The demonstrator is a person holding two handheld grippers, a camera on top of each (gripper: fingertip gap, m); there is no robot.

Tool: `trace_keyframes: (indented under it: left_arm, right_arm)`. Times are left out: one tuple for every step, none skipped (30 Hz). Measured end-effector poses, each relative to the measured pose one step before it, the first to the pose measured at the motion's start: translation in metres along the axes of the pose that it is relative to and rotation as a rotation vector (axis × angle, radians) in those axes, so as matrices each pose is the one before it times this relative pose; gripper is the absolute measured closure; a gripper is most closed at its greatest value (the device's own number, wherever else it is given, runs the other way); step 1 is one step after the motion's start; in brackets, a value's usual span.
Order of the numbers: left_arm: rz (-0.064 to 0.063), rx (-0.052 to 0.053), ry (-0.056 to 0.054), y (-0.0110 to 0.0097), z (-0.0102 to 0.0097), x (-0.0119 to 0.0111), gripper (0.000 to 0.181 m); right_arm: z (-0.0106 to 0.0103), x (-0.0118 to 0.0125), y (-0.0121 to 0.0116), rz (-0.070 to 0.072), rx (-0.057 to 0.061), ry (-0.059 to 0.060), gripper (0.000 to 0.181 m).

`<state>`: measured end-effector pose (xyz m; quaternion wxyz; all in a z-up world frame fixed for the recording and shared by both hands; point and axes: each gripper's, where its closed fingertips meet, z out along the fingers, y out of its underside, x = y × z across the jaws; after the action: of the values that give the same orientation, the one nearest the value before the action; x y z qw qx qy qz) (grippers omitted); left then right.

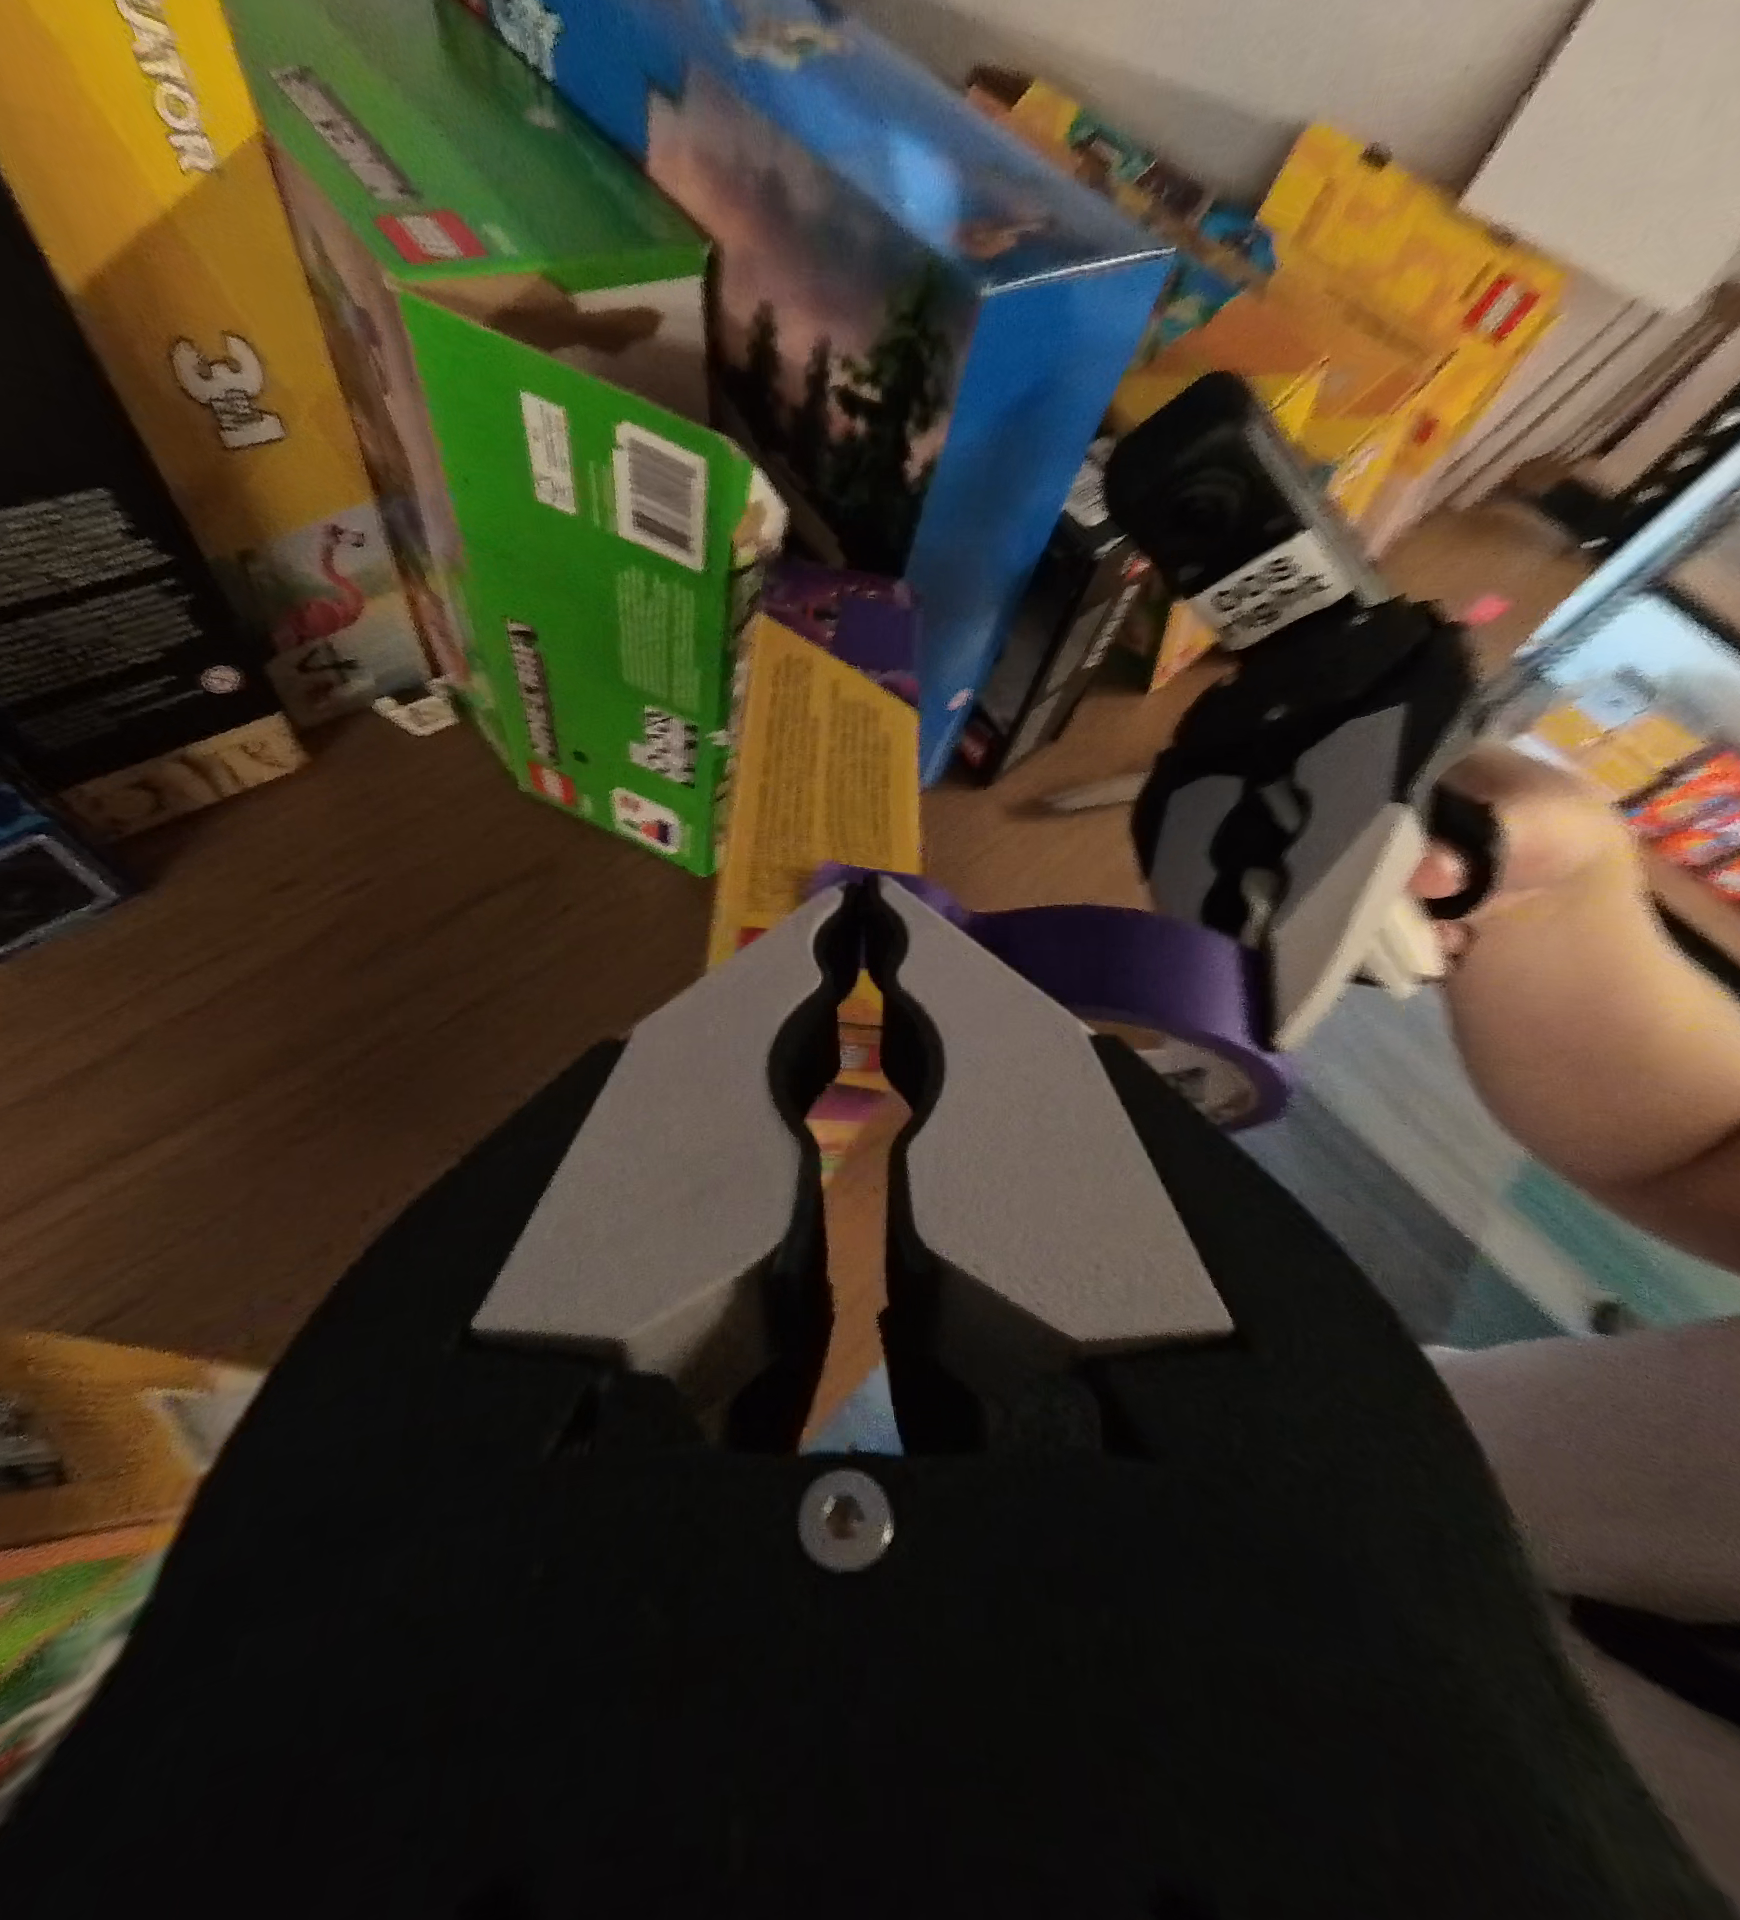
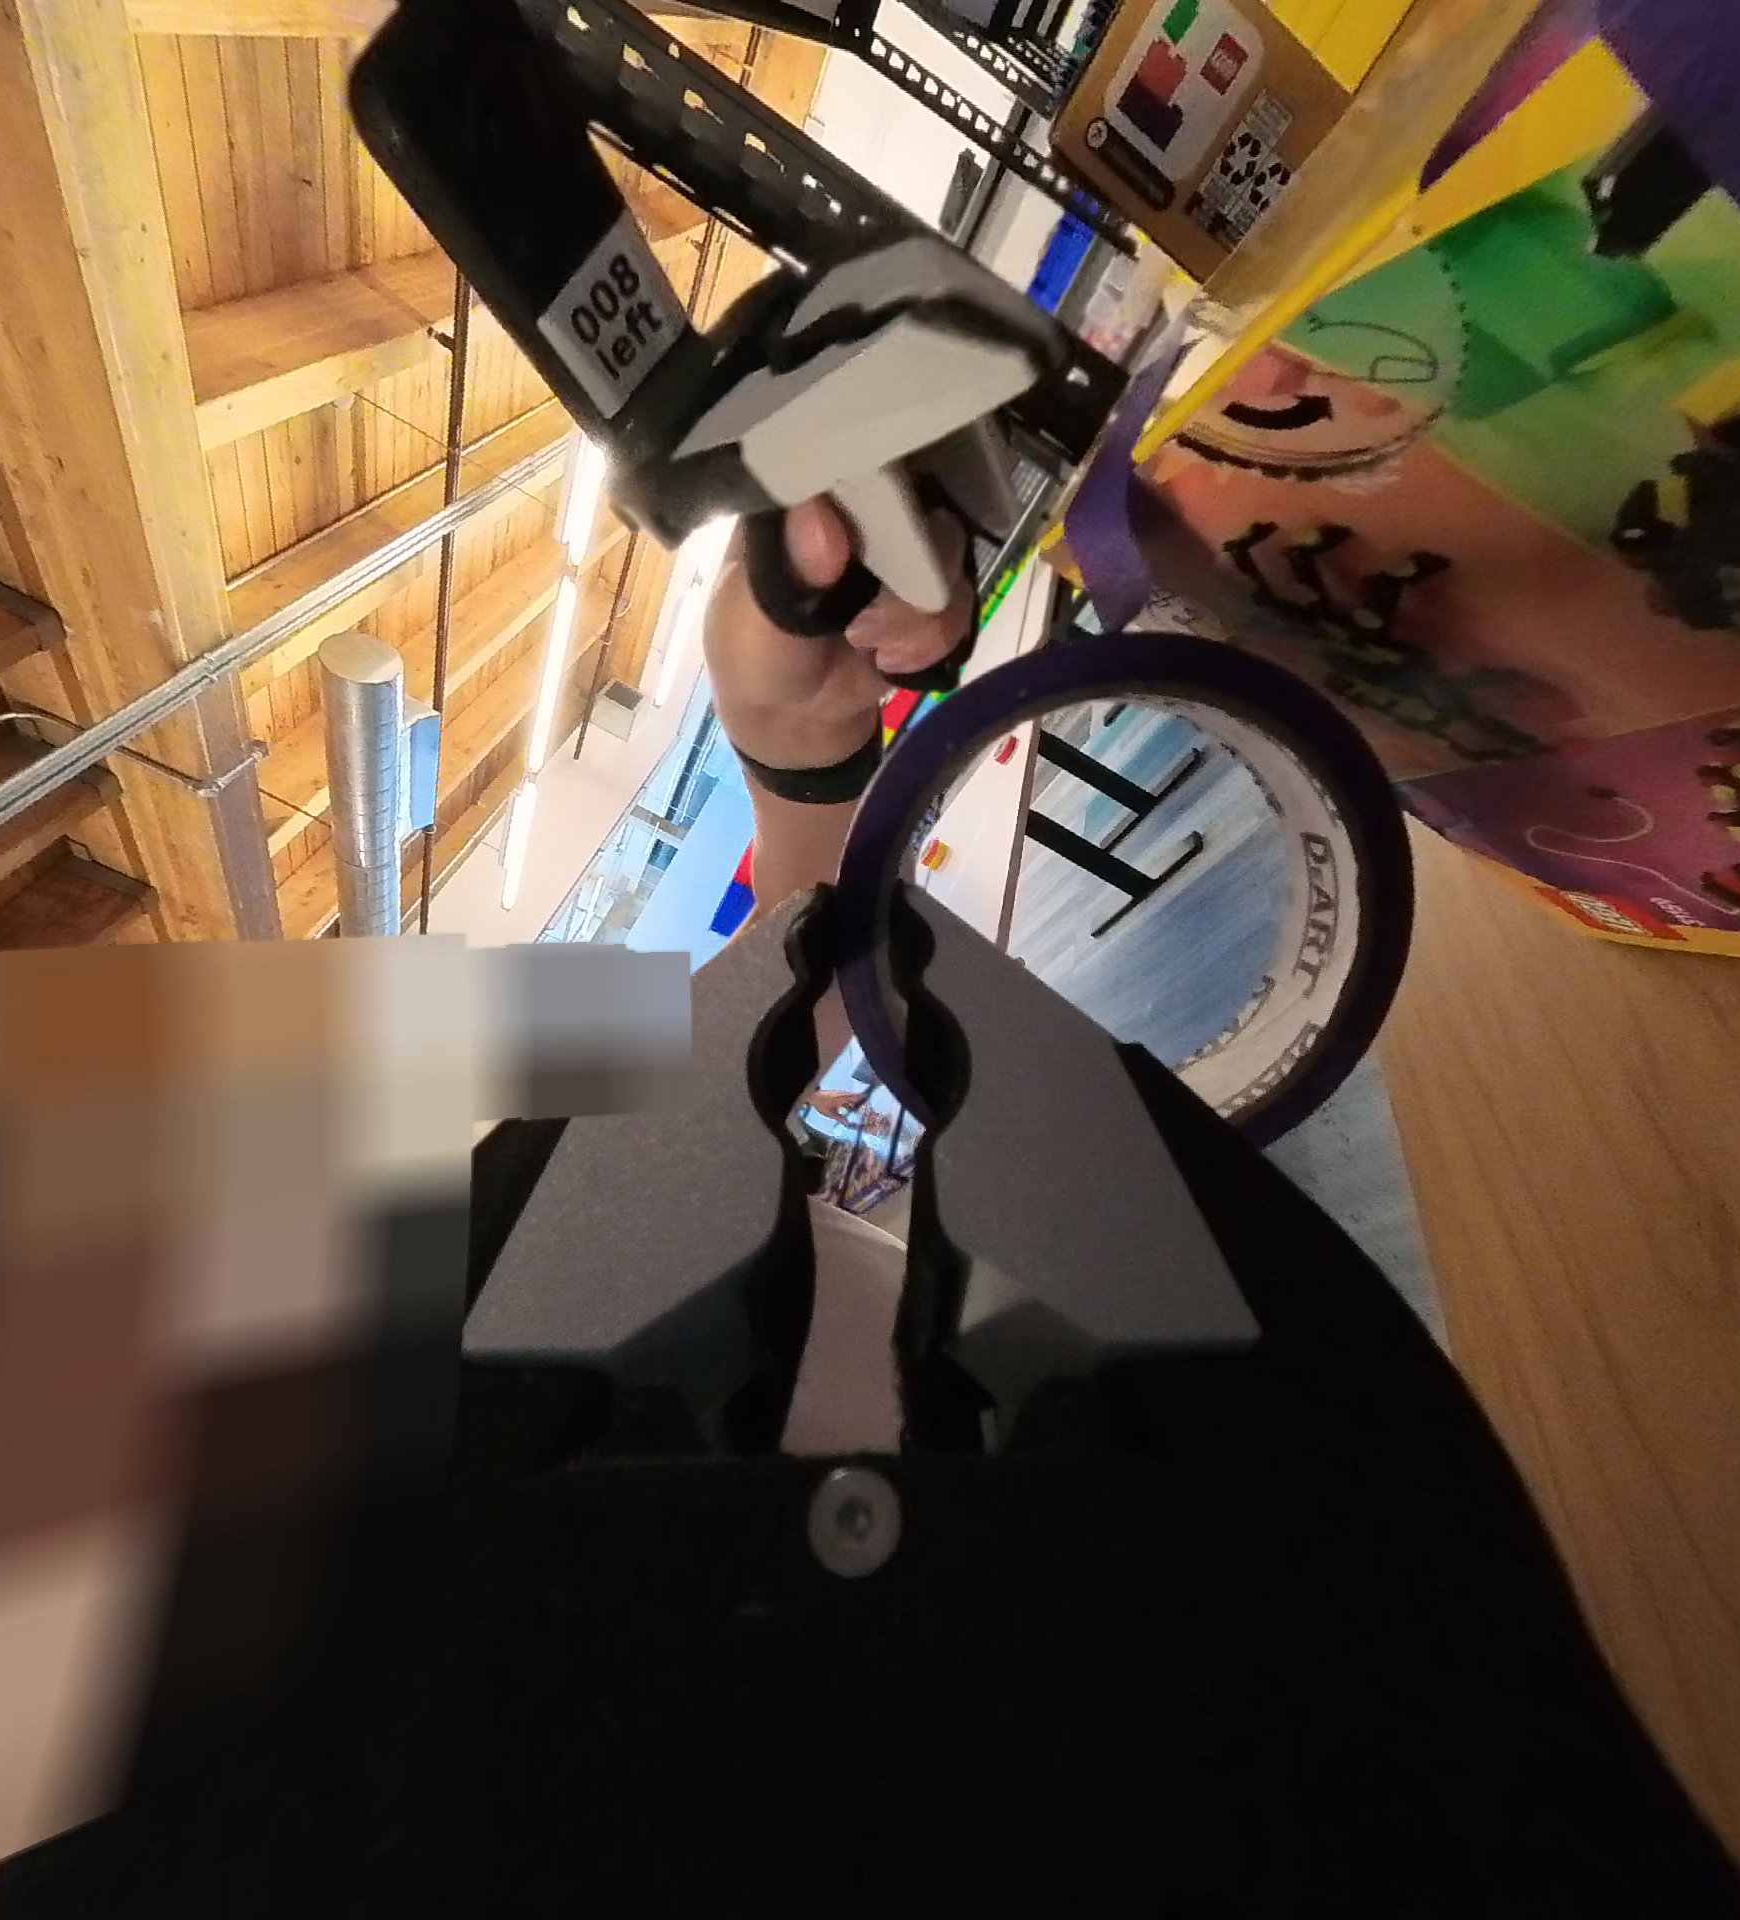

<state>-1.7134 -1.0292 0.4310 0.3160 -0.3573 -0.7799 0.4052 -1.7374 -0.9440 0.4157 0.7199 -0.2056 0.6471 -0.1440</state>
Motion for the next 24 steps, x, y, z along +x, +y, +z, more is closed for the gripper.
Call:
trace_keyframes:
  left_arm:
    - [-0.0242,0.0050,0.0413,0.00035,-0.00054,0.00714,0.181]
    - [-0.0223,-0.0033,0.0216,0.00196,0.00102,0.00301,0.181]
    - [-0.0166,-0.0031,-0.0133,0.00236,0.00190,-0.00365,0.181]
    - [-0.0147,0.0050,-0.0335,0.00186,0.00223,-0.00822,0.181]
    - [-0.0206,0.0189,-0.0157,0.00039,0.00221,-0.00664,0.181]
    - [-0.0362,0.0200,0.0173,-0.00059,0.00123,-0.00206,0.181]
    - [-0.0448,0.0005,0.0334,-0.00012,-0.00028,0.00050,0.181]
    - [-0.0348,-0.0087,0.0252,-0.00062,-0.00145,0.00056,0.181]
    - [-0.0140,0.0146,0.0192,-0.00409,-0.00235,0.00169,0.181]
    - [-0.0048,0.0333,0.0172,-0.00654,-0.00276,0.00326,0.181]
    - [-0.0012,0.0188,0.0145,-0.00415,-0.00136,0.00372,0.181]
    - [0.0111,-0.0150,0.0077,0.00146,0.00139,0.00276,0.181]
    - [0.0213,-0.0424,-0.0118,0.00701,0.00391,-0.00107,0.181]
    - [0.0258,-0.0364,-0.0142,0.00723,0.00495,-0.00238,0.181]
    - [-0.0020,0.0004,-0.0050,0.00154,0.00255,-0.00140,0.181]
    - [-0.0258,0.0058,0.0052,-0.00111,0.00008,0.00037,0.181]
    - [-0.0076,-0.0014,0.0216,-0.00146,-0.00015,0.00397,0.181]
    - [0.0084,0.0141,0.0099,-0.00356,-0.00016,0.00325,0.181]
    - [0.0174,0.0125,-0.0150,-0.00274,0.00093,-0.00087,0.181]
    - [0.0238,-0.0200,-0.0179,0.00252,0.00326,-0.00252,0.181]
    - [0.0083,-0.0199,-0.0015,0.00246,0.00373,-0.00184,0.181]
    - [-0.0215,0.0028,-0.0015,-0.00167,0.00141,-0.00272,0.181]
    - [-0.0257,0.0057,0.0001,-0.00202,0.00006,-0.00230,0.181]
    - [-0.0104,0.0051,0.0052,-0.00070,0.00050,-0.00075,0.181]
  right_arm:
    - [-0.00006,0.00013,0.00003,0.0010,0.0009,-0.0004,0.174]
    - [0.00000,0.00020,0.00034,-0.0001,-0.0015,0.0010,0.174]
    - [0.00002,0.00008,0.00038,-0.0007,-0.0015,0.0008,0.174]
    - [0.00003,-0.00027,0.00049,-0.0005,-0.0004,-0.0005,0.174]
    - [0.00008,-0.00081,0.00017,-0.0020,0.0012,-0.0022,0.174]
    - [-0.00011,-0.00044,-0.00013,-0.0026,0.0028,0.0001,0.174]
    - [-0.00017,-0.00002,0.00022,-0.0034,-0.0008,0.0028,0.174]
    - [-0.00003,0.00006,0.00050,0.0003,-0.0020,0.0006,0.174]
    - [0.00008,0.00039,0.00043,0.0001,-0.0015,0.0012,0.173]
    - [-0.00005,0.00046,-0.00022,0.0010,0.0028,0.0005,0.174]
    - [-0.00010,0.00012,-0.00013,0.0011,0.0021,-0.0018,0.174]
    - [-0.00002,0.00007,-0.00001,0.0017,0.0006,-0.0025,0.174]
    - [0.00022,0.00046,0.00001,0.0019,0.0000,-0.0007,0.174]
    - [0.00010,0.00075,-0.00006,0.0010,0.0009,0.0020,0.174]
    - [0.00007,0.00076,-0.00053,-0.0003,0.0029,0.0040,0.174]
    - [0.00006,0.00001,-0.00016,-0.0005,0.0008,0.0005,0.173]
    - [0.00012,-0.00054,-0.00018,-0.0015,-0.0001,-0.0022,0.173]
    - [0.00010,-0.00022,-0.00021,0.0002,-0.0002,0.0000,0.173]
    - [0.00013,0.00041,-0.00013,-0.0005,-0.0007,0.0024,0.174]
    - [0.00016,0.00036,-0.00033,-0.0002,-0.0003,0.0025,0.173]
    - [0.00026,0.00026,-0.00048,0.0012,0.0012,0.0019,0.173]
    - [-0.00010,-0.00040,-0.00077,-0.0019,0.0036,0.0003,0.173]
    - [-0.00025,-0.00090,-0.00024,-0.0029,0.0009,-0.0016,0.173]
    - [-0.00010,-0.00099,0.00013,-0.0020,0.0001,-0.0025,0.173]
